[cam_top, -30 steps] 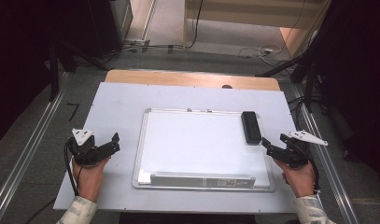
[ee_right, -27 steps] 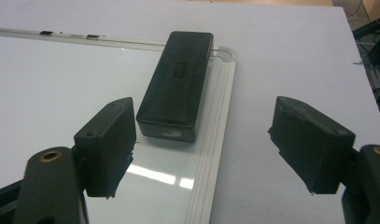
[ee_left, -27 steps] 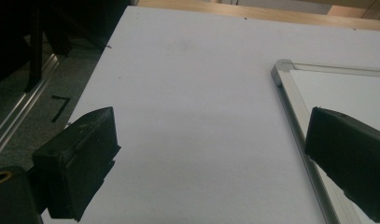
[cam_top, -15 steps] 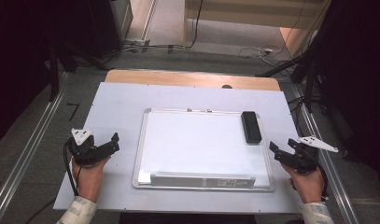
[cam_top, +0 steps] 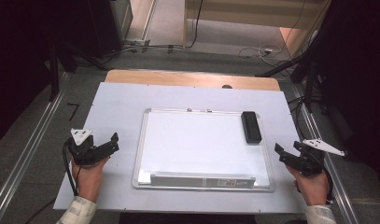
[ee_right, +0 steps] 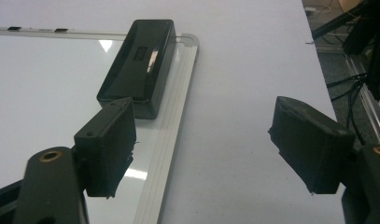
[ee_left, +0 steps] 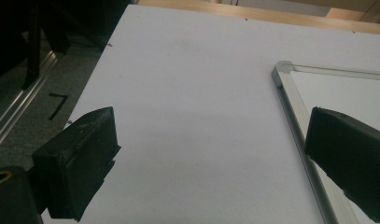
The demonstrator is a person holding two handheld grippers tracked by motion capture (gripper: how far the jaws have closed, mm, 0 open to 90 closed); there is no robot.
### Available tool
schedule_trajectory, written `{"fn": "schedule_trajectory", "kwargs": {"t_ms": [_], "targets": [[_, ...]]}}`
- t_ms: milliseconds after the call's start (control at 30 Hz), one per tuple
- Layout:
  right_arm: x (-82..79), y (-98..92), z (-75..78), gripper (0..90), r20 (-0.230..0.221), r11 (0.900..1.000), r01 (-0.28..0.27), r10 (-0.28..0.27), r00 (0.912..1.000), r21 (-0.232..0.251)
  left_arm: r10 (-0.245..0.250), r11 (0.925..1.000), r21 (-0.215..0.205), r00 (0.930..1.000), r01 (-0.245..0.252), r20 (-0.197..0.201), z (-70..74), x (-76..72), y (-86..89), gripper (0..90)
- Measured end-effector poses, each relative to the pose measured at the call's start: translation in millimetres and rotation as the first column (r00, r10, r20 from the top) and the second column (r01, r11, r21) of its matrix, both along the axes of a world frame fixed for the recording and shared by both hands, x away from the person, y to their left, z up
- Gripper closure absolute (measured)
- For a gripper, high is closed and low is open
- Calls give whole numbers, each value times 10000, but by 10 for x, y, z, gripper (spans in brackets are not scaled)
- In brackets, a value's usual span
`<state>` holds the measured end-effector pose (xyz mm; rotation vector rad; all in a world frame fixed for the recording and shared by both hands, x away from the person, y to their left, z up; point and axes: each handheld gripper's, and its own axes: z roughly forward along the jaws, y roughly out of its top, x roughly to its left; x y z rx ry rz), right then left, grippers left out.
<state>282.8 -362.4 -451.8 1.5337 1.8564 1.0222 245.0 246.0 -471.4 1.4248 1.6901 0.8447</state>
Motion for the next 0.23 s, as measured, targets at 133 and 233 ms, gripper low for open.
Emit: {"fn": "schedule_trajectory", "kwargs": {"t_ms": [133, 233], "targets": [[-4, -52, -9, 199, -30, 9998, 180, -180, 9998, 18, 13, 10000, -12, 10000, -13, 20, 2, 0, 0, 33], [1, -102, -28, 150, -76, 9995, 319, -319, 9995, -29, 28, 10000, 16, 10000, -28, 11, 2, 2, 2, 33]]}}
